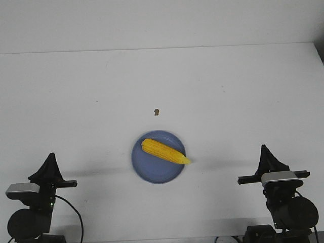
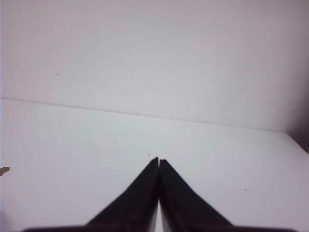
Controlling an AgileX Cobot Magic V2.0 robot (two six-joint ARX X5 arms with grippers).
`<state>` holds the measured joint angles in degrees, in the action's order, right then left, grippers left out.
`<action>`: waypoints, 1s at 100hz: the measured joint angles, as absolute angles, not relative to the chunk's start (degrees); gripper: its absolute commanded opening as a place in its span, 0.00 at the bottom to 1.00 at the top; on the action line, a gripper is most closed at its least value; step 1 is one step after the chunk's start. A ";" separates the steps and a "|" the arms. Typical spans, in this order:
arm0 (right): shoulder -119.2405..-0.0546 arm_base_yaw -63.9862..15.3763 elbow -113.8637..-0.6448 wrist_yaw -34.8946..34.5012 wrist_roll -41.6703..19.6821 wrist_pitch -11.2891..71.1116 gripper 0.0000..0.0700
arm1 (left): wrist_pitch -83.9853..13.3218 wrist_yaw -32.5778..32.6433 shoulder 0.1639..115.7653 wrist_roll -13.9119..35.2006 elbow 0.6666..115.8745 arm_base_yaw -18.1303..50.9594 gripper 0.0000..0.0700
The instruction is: Place corn on plate with both arms
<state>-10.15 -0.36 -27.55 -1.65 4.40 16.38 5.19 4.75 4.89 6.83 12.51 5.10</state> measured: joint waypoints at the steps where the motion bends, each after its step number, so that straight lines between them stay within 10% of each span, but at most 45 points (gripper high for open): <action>1: -10.15 -0.36 -27.55 -1.65 4.40 16.40 0.00 | 5.28 4.75 4.49 6.85 11.99 5.08 0.01; 100: -10.15 -0.36 -27.55 -1.63 4.40 16.38 0.00 | 12.78 3.03 0.25 6.98 1.91 3.99 0.02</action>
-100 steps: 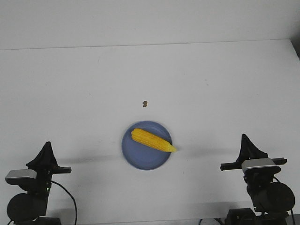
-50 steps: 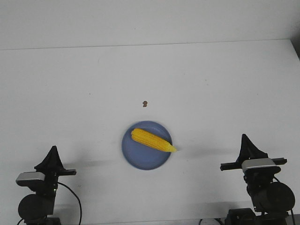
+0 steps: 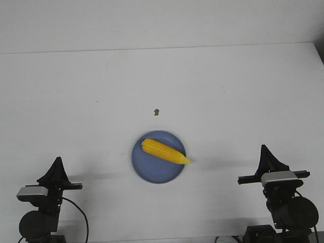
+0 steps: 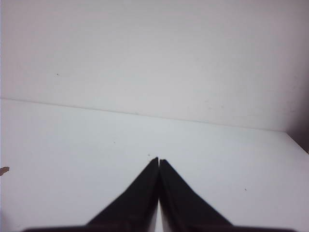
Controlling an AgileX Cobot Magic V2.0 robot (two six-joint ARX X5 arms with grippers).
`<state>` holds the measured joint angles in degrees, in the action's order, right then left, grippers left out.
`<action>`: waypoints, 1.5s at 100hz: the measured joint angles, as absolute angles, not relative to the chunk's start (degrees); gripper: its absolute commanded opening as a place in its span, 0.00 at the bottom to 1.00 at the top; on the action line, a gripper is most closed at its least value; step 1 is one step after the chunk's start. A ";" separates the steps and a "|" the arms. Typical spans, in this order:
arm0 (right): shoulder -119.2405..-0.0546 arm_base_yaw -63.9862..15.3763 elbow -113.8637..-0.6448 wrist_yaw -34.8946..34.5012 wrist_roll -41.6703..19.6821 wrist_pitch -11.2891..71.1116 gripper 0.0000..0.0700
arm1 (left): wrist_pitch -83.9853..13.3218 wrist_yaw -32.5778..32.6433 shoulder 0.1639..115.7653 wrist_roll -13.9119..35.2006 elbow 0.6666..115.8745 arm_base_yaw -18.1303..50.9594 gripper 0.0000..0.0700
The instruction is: Place corn on plate with both arms
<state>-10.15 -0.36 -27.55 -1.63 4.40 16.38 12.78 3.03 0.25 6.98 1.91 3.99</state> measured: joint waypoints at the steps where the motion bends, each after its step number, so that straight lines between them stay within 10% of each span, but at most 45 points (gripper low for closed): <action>1: -10.15 -0.36 -27.55 -1.63 4.40 16.40 0.00 | 12.78 3.03 0.25 6.98 1.91 3.99 0.02; 150: -0.16 -0.36 -10.28 -1.50 2.48 4.23 0.00 | 12.75 3.03 0.25 6.98 1.93 3.99 0.02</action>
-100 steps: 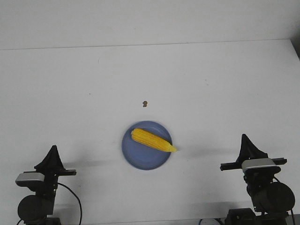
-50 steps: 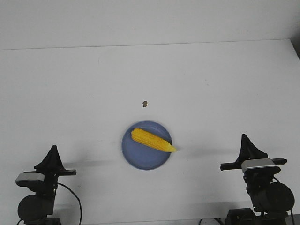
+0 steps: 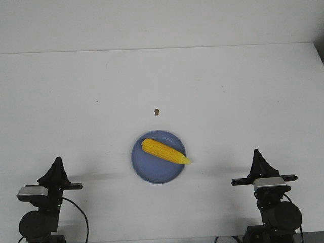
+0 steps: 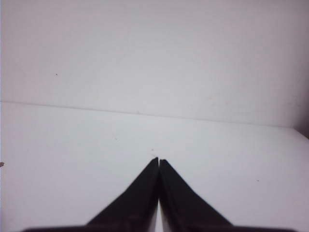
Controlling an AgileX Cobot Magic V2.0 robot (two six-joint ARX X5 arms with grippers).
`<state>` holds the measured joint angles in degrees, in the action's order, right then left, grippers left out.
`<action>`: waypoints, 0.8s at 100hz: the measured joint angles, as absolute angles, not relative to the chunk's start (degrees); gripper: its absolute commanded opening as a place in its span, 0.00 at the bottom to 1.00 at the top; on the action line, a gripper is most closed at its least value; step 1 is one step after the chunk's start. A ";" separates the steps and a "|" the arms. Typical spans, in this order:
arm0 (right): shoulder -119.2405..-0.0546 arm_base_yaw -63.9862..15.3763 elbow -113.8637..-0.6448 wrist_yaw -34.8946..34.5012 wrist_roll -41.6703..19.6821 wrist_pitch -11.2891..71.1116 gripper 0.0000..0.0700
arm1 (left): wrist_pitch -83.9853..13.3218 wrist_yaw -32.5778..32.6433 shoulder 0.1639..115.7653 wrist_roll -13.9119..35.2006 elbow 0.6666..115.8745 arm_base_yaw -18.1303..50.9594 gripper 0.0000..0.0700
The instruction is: Place corn on plate with both arms
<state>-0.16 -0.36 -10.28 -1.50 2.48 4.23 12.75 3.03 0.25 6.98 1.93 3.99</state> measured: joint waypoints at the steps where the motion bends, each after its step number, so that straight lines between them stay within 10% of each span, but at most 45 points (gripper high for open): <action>1: -0.16 -0.36 -10.07 -1.50 2.46 3.75 0.00 | 12.75 3.03 0.25 6.98 1.91 3.99 0.02; 80: -0.12 -0.36 -0.84 -1.50 -3.22 -5.89 0.00 | 12.75 3.03 0.25 6.98 1.91 3.99 0.02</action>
